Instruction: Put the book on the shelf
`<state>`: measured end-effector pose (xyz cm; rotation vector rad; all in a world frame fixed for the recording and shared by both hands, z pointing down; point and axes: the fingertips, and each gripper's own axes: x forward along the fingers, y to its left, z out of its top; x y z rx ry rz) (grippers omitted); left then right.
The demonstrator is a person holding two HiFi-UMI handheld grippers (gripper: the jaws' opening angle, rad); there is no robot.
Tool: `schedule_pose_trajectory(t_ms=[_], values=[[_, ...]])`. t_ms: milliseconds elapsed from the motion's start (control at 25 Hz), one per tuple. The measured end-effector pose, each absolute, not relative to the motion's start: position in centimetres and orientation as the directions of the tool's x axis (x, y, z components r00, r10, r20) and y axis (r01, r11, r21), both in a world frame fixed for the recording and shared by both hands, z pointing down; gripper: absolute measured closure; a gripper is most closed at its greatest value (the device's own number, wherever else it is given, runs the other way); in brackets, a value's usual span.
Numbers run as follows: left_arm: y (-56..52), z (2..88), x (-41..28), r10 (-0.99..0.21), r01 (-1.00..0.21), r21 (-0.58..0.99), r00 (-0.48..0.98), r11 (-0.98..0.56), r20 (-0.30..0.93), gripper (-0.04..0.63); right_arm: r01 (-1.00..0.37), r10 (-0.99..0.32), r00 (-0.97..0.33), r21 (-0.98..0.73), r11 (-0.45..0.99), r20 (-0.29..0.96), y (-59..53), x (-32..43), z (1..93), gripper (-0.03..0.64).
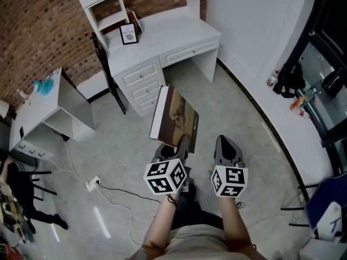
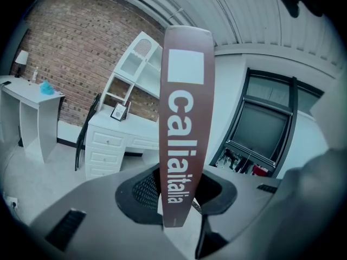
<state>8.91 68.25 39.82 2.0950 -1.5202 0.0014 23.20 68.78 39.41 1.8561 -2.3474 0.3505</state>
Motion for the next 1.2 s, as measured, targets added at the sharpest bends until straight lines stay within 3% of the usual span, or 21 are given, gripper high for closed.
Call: schedule_pose_trajectory(t_ms=[480, 1200], values=[[58.3, 39.4, 7.8, -0.866, -0.872, 0.422, 0.394, -0.246, 0.309, 0.446, -0.973, -0.943, -0.228, -0.083, 0.213, 0.242, 58.6, 21.2, 38.7, 0.6], [51.6, 41.5, 5.4, -0.869, -0.884, 0.436, 0.343, -0.17, 0.357, 0.446, -0.969, -0.932, -0.243, -0.1, 0.224, 0.269, 51.2, 20.0, 40.1, 0.6]])
